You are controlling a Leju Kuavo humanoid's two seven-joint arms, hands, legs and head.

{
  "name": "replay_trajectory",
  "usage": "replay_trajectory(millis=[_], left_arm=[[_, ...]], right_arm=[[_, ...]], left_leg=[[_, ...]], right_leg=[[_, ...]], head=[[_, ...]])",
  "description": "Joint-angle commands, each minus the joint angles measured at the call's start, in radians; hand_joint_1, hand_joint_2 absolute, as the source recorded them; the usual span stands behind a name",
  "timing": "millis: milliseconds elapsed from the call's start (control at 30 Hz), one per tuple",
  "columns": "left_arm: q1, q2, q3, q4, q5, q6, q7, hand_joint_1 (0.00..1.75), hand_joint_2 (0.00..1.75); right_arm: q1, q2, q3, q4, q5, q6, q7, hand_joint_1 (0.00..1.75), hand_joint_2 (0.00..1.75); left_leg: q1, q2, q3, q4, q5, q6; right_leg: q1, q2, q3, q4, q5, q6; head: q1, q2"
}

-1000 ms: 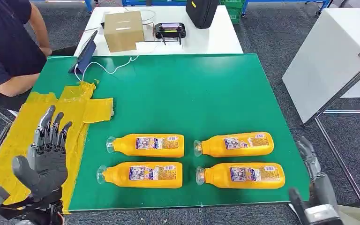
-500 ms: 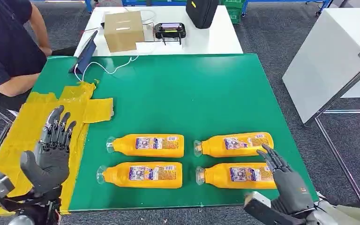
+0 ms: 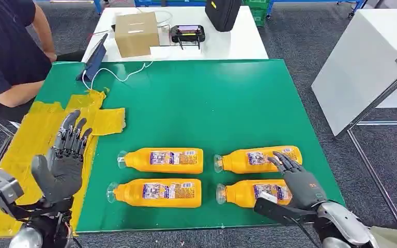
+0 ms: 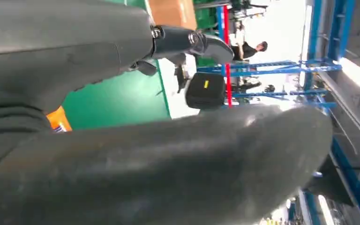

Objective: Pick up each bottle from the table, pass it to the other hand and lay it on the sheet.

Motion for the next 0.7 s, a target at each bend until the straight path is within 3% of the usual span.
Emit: replay_trajectory(millis=[33, 267, 633, 700], left_arm=[[-0.046, -0.018, -0.035, 0.044, -0.002, 0.016, 0.014, 0.0, 0.0], [-0.055, -0.018, -0.035, 0.056, 0.007, 0.018, 0.018, 0.0, 0.0], [-0.077, -0.021, -0.045, 0.097, 0.021, 0.031, 0.023, 0.0, 0.0], [-0.138, -0.054, -0.068, 0.075, 0.047, 0.047, 0.081, 0.0, 0.0]], right_arm=[[-0.038, -0.014, 0.064, 0.184, -0.001, 0.016, -0.013, 0.0, 1.75], [-0.025, -0.043, 0.091, 0.199, -0.001, 0.017, -0.015, 0.0, 1.75], [0.027, -0.152, 0.169, 0.237, 0.012, -0.009, 0.0, 0.0, 1.75], [-0.013, -0.177, 0.225, 0.254, 0.078, 0.029, 0.026, 0.0, 1.75]], left_leg=[[0.002, -0.002, 0.003, -0.001, 0.0, -0.001], [0.001, -0.001, 0.002, -0.001, 0.0, -0.001], [0.001, -0.003, 0.002, -0.001, 0.0, -0.001], [0.001, -0.004, 0.002, -0.001, 0.0, -0.001]], right_leg=[[0.001, 0.003, 0.004, -0.002, 0.0, -0.002], [0.001, 0.003, 0.002, -0.002, 0.0, -0.001], [0.001, 0.001, 0.003, -0.002, 0.0, -0.002], [0.001, 0.001, 0.004, -0.002, 0.0, -0.002]], head=[[0.0, 0.0], [0.0, 0.0], [0.0, 0.0], [0.0, 0.0]])
